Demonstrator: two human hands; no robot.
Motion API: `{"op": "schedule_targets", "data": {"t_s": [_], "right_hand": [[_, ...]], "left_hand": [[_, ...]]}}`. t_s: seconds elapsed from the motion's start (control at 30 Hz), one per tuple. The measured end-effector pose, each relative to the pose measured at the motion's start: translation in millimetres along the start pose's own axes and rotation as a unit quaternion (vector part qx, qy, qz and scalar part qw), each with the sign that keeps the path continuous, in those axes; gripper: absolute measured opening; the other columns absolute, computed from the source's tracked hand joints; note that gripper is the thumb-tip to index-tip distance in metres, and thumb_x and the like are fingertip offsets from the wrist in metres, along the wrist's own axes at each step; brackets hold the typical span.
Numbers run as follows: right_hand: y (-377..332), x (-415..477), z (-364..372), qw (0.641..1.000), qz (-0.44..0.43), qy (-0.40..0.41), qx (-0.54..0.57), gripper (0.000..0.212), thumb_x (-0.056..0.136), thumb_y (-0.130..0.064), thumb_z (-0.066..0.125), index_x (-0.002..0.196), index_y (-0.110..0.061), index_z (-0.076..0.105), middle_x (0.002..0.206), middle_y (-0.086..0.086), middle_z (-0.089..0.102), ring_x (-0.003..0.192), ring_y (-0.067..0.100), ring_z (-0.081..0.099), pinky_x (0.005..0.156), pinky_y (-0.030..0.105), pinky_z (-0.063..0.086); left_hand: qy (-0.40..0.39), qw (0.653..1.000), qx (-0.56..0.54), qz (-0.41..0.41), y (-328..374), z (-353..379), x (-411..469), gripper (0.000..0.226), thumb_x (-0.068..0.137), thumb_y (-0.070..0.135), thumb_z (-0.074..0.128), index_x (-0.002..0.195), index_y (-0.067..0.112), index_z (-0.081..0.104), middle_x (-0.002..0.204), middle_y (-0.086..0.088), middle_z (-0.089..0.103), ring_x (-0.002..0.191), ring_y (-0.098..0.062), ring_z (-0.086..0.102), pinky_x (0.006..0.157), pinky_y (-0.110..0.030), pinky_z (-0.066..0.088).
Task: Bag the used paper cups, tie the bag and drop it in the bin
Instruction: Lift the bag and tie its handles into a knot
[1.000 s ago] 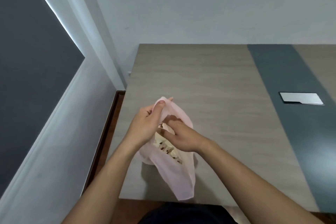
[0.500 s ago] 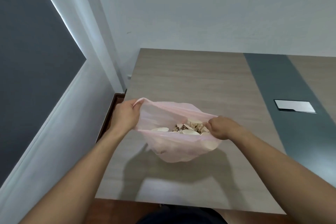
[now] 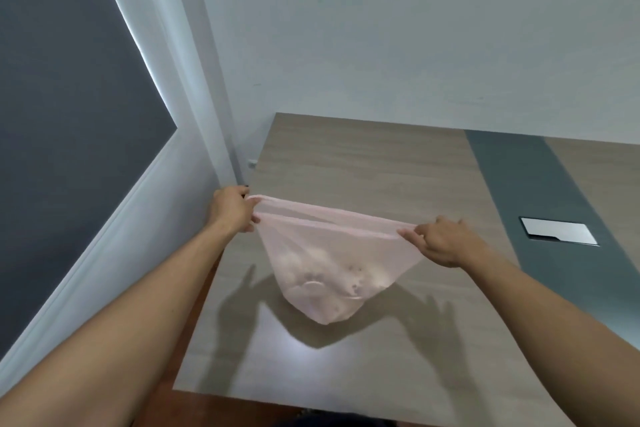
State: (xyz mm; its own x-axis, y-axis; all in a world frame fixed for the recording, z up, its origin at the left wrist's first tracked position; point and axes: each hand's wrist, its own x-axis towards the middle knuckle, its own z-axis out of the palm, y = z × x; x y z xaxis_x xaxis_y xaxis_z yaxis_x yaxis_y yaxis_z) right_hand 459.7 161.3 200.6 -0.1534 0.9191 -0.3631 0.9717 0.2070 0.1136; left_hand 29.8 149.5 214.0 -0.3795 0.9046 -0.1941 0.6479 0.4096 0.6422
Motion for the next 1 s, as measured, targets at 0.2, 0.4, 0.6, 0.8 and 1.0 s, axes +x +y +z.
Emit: {"op": "schedule_targets", "data": {"t_s": [0.2,0.4,0.6,0.8,1.0], "right_hand": [[5,0,-10,0.992,-0.019,0.068,-0.105,0.068,0.098,-0.088,0.039,0.128,-0.038,0.074,0.118,0.0,0.077,0.135,0.024,0.053,0.104,0.05,0.037],[26,1,-19,0.993,0.039,0.103,-0.048,0.042,0.113,-0.061,0.043,0.117,-0.039,0.078,0.113,-0.005,0.078,0.14,0.025,0.049,0.106,0.05,0.039],[32,3,-7,0.984,0.092,0.116,0.097,0.039,0.116,-0.045,0.044,0.118,-0.021,0.074,0.14,0.012,0.063,0.138,0.038,0.047,0.114,0.054,0.045],[61,2,8,0.956,0.114,0.119,0.241,0.037,0.114,-0.033,0.053,0.088,-0.01,0.066,0.106,0.019,0.072,0.103,0.042,0.067,0.098,0.052,0.057],[70,1,17,0.925,0.136,0.146,0.322,0.042,0.114,-0.033,0.054,0.08,-0.016,0.072,0.086,0.011,0.08,0.074,0.034,0.076,0.076,0.042,0.058]], "left_hand": [[-0.042,0.987,0.157,-0.007,-15,-9,8,0.066,0.093,-0.011,0.075,0.156,0.006,0.065,0.138,-0.025,0.077,0.126,-0.042,0.076,0.109,-0.049,0.062],[-0.12,0.977,-0.165,-0.053,-15,-10,7,0.046,0.112,-0.004,0.047,0.151,0.006,0.07,0.147,-0.024,0.071,0.098,-0.041,0.08,0.091,-0.043,0.072],[-0.244,0.888,-0.385,-0.053,-23,6,-6,0.033,0.116,0.011,0.059,0.143,-0.002,0.072,0.138,-0.023,0.08,0.132,-0.034,0.076,0.113,-0.037,0.062],[-0.259,0.912,-0.318,0.011,-51,12,-13,0.04,0.094,-0.001,0.088,0.132,0.002,0.079,0.125,-0.014,0.086,0.118,-0.02,0.079,0.103,-0.023,0.064],[-0.164,0.954,-0.25,0.033,-41,33,-23,0.018,0.099,-0.005,0.081,0.096,0.012,0.087,0.113,-0.029,0.084,0.088,-0.025,0.08,0.092,-0.042,0.066]]}}
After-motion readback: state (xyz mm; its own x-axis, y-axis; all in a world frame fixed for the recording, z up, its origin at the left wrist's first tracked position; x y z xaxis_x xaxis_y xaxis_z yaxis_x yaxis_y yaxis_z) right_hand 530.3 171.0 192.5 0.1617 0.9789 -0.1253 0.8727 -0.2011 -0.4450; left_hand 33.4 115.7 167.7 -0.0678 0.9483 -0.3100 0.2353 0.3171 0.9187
